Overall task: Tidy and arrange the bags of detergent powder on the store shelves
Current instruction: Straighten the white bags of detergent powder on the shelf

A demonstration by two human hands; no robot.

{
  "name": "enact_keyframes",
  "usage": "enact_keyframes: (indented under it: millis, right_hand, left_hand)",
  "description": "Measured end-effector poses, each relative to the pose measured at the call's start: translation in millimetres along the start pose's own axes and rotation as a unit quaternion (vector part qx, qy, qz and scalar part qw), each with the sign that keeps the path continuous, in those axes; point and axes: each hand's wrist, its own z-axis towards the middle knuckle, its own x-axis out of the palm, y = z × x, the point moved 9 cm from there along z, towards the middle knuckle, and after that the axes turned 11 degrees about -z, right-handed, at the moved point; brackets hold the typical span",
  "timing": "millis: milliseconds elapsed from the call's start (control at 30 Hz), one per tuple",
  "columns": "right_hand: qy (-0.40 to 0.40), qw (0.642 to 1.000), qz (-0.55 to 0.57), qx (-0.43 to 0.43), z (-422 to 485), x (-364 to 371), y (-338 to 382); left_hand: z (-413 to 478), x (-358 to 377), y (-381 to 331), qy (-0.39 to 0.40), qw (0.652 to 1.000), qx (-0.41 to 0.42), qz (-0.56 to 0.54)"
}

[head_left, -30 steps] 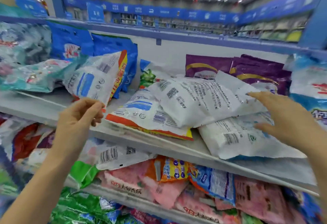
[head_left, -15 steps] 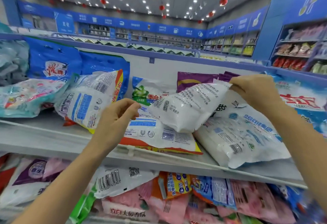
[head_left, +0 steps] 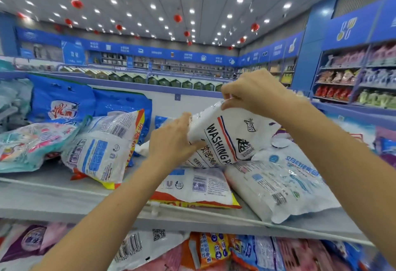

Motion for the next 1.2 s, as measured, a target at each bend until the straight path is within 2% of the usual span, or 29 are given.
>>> enact_keyframes:
  millis: [200, 267, 300, 333, 400, 467, 533, 567, 600, 667, 800, 900, 967, 1067, 1133, 1200]
  right_hand:
    - [-0.136, 0.986, 0.084, 0.045, -52.6, -7.0, -24.2]
    - [-0.179, 0.966, 0.135, 0.130, -83.5, 0.8, -57.3]
    - [-0.194, 0.940, 0.194, 0.201, -102.6, 12.4, -76.3]
    - [-0.185, 0.901, 0.277, 0.276, -119.6, 32.6, -91.5]
    - [-0.075, 0.805, 0.446, 0.383, -137.4, 95.3, -90.8]
    - [0.060, 0.681, 0.599, 0.417, -139.3, 157.0, -51.4]
    - [0.120, 0.553, 0.703, 0.430, -134.1, 194.1, -9.4]
    - [0.129, 0.516, 0.729, 0.431, -127.4, 200.8, 6.3]
    - [0.123, 0.498, 0.746, 0.425, -118.5, 205.6, 17.1]
    - [0.089, 0.484, 0.770, 0.406, -97.1, 199.8, 27.2]
    - [-0.033, 0.467, 0.797, 0.381, -53.5, 163.9, 7.8]
    - [-0.123, 0.477, 0.777, 0.391, -30.0, 133.2, -21.2]
    - [-0.155, 0.498, 0.735, 0.432, -23.7, 120.2, -38.5]
    - [-0.191, 0.471, 0.713, 0.482, -29.1, 116.8, -43.3]
    - [-0.190, 0.465, 0.699, 0.509, -37.8, 124.7, -35.6]
    - [-0.190, 0.473, 0.689, 0.516, -42.9, 126.0, -30.3]
  left_hand:
    - [11.5, -10.1, 2.0, -0.060, 0.997, 0.035, -0.022]
    - [14.7, -10.5, 17.6, -0.078, 0.995, 0.014, -0.054]
    - [15.8, -9.6, 27.2, -0.082, 0.994, -0.001, -0.070]
    - [16.3, -9.1, 35.0, -0.086, 0.993, -0.014, -0.084]
    - [17.6, -9.5, 44.2, -0.095, 0.989, -0.033, -0.108]
    - [18.6, -13.2, 47.2, -0.105, 0.985, -0.048, -0.127]
    - [17.9, -16.2, 53.5, -0.119, 0.978, -0.069, -0.159]
    - [17.5, -15.9, 59.2, -0.125, 0.972, -0.081, -0.183]
    - [16.8, -16.5, 64.2, -0.132, 0.966, -0.091, -0.203]
    - [17.0, -17.1, 77.6, -0.144, 0.948, -0.113, -0.260]
    - [18.4, -25.5, 96.0, -0.150, 0.887, -0.144, -0.413]
    - [16.9, -28.9, 95.8, -0.154, 0.837, -0.176, -0.495]
    - [17.1, -13.7, 99.5, -0.109, 0.803, -0.242, -0.534]
    - [7.9, 28.3, 103.8, 0.004, 0.714, -0.331, -0.616]
    - [-3.5, 45.9, 102.1, 0.023, 0.707, -0.327, -0.626]
    - [-9.1, 53.2, 98.4, 0.016, 0.684, -0.309, -0.661]
